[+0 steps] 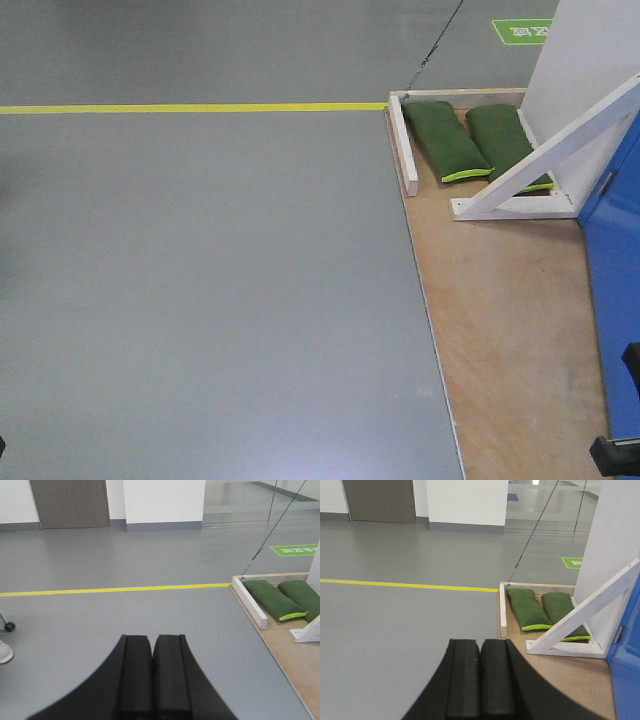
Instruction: Move to blue door and open it
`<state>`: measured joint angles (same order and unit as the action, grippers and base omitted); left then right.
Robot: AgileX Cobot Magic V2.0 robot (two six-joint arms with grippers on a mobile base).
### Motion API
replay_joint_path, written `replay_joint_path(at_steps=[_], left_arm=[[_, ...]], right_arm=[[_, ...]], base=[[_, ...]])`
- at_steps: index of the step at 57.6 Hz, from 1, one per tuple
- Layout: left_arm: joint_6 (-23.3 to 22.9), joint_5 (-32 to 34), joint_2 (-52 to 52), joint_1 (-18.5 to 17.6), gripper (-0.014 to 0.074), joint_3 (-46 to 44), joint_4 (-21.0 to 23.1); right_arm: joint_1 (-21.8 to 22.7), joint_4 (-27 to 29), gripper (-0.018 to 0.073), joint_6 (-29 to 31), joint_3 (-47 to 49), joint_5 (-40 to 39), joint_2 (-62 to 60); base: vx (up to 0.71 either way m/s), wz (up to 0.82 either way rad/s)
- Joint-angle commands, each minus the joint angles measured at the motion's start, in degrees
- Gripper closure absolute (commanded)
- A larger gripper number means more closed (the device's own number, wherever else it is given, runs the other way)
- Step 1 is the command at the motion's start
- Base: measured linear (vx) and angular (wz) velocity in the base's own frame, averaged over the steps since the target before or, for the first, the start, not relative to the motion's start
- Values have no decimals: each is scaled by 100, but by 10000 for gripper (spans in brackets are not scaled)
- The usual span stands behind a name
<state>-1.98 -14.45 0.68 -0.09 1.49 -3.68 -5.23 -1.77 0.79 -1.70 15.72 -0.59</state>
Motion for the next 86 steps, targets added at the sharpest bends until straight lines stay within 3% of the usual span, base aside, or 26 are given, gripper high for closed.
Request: replay_joint_path(at_steps=[1, 75, 86], left_arm=[[-26, 476, 66, -36, 524, -152, 42], [-26, 476, 66, -36, 524, -152, 42], [-26, 476, 66, -36, 524, -152, 42]], right_arm=[[21, -35, 547, 14, -14, -472, -81], [21, -40, 547, 15, -2, -440, -81], [21, 297, 547, 15, 999, 485, -50]], base=[[22, -3], [8, 1], [0, 0]])
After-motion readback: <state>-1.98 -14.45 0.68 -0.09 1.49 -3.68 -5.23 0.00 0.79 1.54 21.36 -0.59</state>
